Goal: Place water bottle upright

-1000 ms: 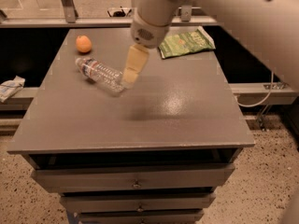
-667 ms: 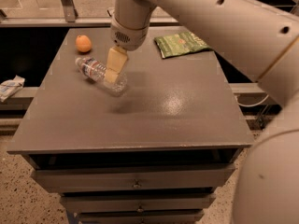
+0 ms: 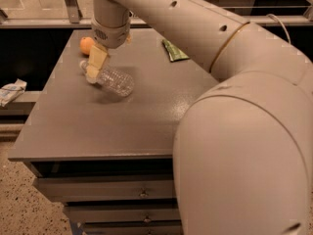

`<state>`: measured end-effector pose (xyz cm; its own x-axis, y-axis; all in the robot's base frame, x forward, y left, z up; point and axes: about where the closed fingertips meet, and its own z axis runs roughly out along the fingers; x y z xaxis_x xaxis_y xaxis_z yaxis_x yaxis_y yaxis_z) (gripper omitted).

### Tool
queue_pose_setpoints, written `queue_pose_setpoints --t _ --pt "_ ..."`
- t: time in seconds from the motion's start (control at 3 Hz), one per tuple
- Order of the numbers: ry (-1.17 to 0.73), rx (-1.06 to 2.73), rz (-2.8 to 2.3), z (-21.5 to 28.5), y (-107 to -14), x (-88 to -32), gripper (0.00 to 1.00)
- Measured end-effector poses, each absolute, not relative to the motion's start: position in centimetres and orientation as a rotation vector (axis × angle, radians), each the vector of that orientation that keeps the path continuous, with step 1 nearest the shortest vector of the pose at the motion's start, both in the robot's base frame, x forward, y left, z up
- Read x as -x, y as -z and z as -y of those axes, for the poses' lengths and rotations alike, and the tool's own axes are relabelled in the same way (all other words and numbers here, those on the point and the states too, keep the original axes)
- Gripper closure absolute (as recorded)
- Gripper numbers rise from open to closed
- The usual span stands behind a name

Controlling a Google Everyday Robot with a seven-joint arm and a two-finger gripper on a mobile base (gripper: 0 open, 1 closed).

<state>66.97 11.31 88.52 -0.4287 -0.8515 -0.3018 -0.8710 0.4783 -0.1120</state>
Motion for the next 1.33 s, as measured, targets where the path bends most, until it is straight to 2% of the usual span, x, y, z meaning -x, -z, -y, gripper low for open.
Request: queue_pose_setpoints --t 1.0,1.33 --pt "-0.139 1.375 -2.509 -14.4 -84.8 -69.0 0.00" --pt "-0.142 1.356 -2.523 -14.5 -84.4 -69.0 0.17"
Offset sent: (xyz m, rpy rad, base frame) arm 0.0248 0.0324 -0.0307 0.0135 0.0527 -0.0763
